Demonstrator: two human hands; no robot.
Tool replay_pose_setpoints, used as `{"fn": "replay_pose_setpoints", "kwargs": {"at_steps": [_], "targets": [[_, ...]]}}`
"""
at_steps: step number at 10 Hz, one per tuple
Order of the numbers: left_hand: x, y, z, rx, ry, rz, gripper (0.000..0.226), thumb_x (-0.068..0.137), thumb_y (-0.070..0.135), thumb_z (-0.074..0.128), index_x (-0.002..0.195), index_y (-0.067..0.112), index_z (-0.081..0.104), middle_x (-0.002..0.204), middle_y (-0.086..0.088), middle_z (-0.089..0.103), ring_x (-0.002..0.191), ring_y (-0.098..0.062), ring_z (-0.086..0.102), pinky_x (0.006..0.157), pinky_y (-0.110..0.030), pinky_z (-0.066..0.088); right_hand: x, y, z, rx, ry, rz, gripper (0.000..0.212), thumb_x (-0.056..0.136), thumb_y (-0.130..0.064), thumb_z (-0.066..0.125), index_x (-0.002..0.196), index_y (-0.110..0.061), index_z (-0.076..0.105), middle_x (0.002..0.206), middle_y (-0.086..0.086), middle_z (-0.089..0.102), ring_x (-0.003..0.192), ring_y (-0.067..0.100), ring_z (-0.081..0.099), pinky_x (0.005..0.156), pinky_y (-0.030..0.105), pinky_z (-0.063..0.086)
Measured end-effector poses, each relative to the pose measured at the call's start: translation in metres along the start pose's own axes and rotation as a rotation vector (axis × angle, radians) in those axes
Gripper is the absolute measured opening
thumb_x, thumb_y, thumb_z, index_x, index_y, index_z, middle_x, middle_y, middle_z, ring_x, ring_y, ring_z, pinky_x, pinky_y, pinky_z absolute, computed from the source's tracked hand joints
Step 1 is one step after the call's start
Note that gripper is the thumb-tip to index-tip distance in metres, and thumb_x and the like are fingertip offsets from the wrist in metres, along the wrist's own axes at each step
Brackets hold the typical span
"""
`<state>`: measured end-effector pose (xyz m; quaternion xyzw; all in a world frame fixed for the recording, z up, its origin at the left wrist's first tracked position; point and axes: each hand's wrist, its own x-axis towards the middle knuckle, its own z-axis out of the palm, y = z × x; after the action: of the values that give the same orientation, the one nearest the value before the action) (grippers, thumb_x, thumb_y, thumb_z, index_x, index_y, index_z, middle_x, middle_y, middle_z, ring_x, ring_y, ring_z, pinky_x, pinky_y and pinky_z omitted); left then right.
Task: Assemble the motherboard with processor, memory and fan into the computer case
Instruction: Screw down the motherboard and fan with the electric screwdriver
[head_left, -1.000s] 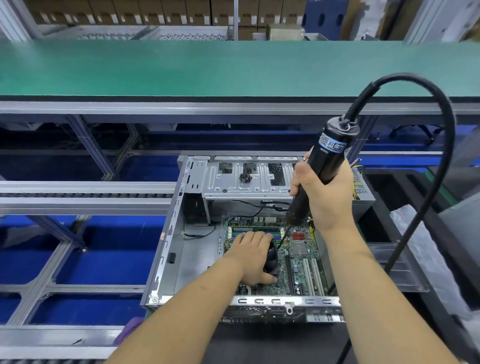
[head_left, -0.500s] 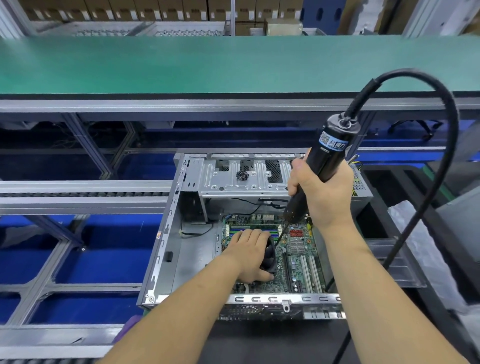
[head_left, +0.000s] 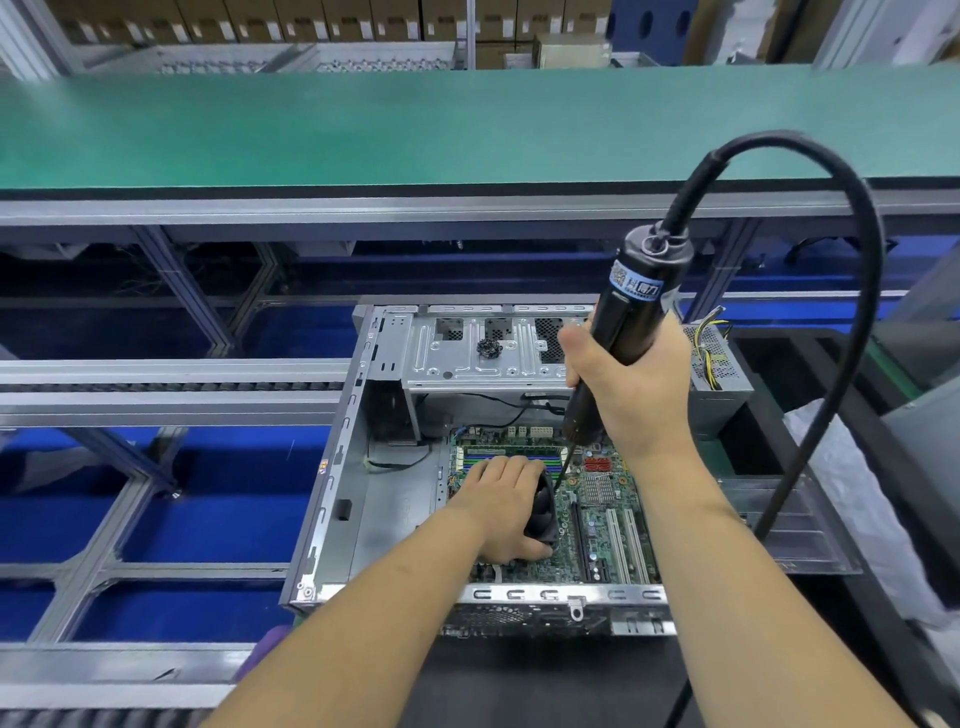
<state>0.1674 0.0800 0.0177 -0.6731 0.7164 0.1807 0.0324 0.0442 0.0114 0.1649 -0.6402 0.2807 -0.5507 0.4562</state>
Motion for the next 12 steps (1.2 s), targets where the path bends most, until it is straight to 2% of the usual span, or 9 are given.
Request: {"fn": "replay_pose_setpoints", "kwargs": {"at_steps": [1, 3, 4, 5, 6, 8, 9, 11, 12], "targets": [[0.0, 0.001, 0.0, 0.002, -0.006, 0.001, 0.105, 0.082, 0.067, 0.062, 0.155, 0.015, 0.008, 0.158, -0.004, 0.018, 0.144, -0.027, 0.016, 0.119, -0.045, 0.012, 0.0, -0.005, 0.0, 0.046, 0.003, -0.048, 0.043, 0.074, -0.063, 0.082, 0.092, -0.038, 0.052, 0.075, 0.029, 0.051, 0.066, 0.048, 0.051, 0.066, 0.06, 0.048], [0.0, 0.001, -0.002, 0.013, -0.017, -0.002, 0.104, 0.082, 0.067, 0.061, 0.155, 0.016, 0.008, 0.158, -0.003, 0.017, 0.145, -0.027, 0.015, 0.12, -0.045, 0.012, 0.004, -0.004, -0.002, 0.066, 0.035, -0.082, 0.036, 0.073, -0.066, 0.081, 0.09, -0.052, 0.052, 0.081, 0.026, 0.052, 0.065, 0.047, 0.053, 0.062, 0.062, 0.049], [0.0, 0.001, -0.002, 0.012, -0.025, -0.004, 0.104, 0.082, 0.067, 0.061, 0.156, 0.016, 0.007, 0.159, -0.003, 0.016, 0.146, -0.027, 0.015, 0.12, -0.045, 0.012, 0.007, -0.002, -0.003, 0.037, 0.047, -0.043, 0.029, 0.077, -0.052, 0.081, 0.088, -0.046, 0.055, 0.075, 0.026, 0.053, 0.063, 0.044, 0.055, 0.062, 0.058, 0.051], [-0.001, 0.001, -0.003, 0.015, -0.028, -0.001, 0.104, 0.083, 0.067, 0.061, 0.155, 0.015, 0.007, 0.159, -0.003, 0.016, 0.145, -0.028, 0.015, 0.12, -0.045, 0.013, 0.008, 0.003, -0.005, 0.035, 0.04, -0.002, 0.027, 0.077, -0.04, 0.079, 0.082, -0.031, 0.054, 0.067, 0.02, 0.055, 0.056, 0.032, 0.055, 0.058, 0.048, 0.051], [-0.002, 0.002, -0.004, 0.015, -0.026, -0.001, 0.104, 0.083, 0.066, 0.061, 0.155, 0.014, 0.008, 0.158, -0.004, 0.017, 0.145, -0.028, 0.016, 0.119, -0.044, 0.013, 0.005, 0.007, -0.005, 0.085, 0.04, 0.007, 0.031, 0.078, -0.038, 0.077, 0.08, -0.021, 0.051, 0.062, 0.009, 0.055, 0.052, 0.028, 0.052, 0.055, 0.037, 0.046], [-0.002, 0.004, -0.006, 0.009, -0.033, -0.001, 0.102, 0.083, 0.064, 0.062, 0.154, 0.014, 0.008, 0.156, -0.005, 0.018, 0.144, -0.029, 0.016, 0.12, -0.045, 0.012, 0.007, 0.011, -0.013, 0.112, 0.111, 0.018, 0.029, 0.08, -0.038, 0.074, 0.077, -0.02, 0.052, 0.058, 0.004, 0.057, 0.049, 0.027, 0.052, 0.057, 0.04, 0.046], [-0.002, 0.004, -0.005, 0.01, -0.036, -0.001, 0.102, 0.084, 0.064, 0.061, 0.155, 0.014, 0.008, 0.157, -0.005, 0.018, 0.144, -0.029, 0.015, 0.12, -0.045, 0.012, 0.007, 0.01, -0.016, 0.115, 0.111, -0.003, 0.02, 0.082, -0.04, 0.074, 0.073, -0.032, 0.057, 0.058, 0.003, 0.058, 0.049, 0.028, 0.053, 0.057, 0.042, 0.047], [-0.002, 0.004, -0.006, 0.016, -0.028, -0.004, 0.102, 0.084, 0.065, 0.061, 0.155, 0.014, 0.009, 0.157, -0.005, 0.018, 0.144, -0.029, 0.016, 0.12, -0.045, 0.012, 0.004, 0.009, -0.008, 0.088, 0.071, -0.003, 0.032, 0.08, -0.041, 0.075, 0.08, -0.021, 0.051, 0.062, 0.007, 0.057, 0.052, 0.029, 0.053, 0.055, 0.04, 0.047], [-0.003, 0.004, -0.005, 0.017, -0.027, 0.0, 0.102, 0.083, 0.065, 0.061, 0.154, 0.014, 0.009, 0.157, -0.005, 0.019, 0.144, -0.029, 0.016, 0.12, -0.045, 0.012, 0.006, 0.008, -0.009, 0.079, 0.086, -0.006, 0.024, 0.08, -0.041, 0.075, 0.077, -0.031, 0.054, 0.061, 0.002, 0.058, 0.051, 0.029, 0.054, 0.055, 0.042, 0.048]]}}
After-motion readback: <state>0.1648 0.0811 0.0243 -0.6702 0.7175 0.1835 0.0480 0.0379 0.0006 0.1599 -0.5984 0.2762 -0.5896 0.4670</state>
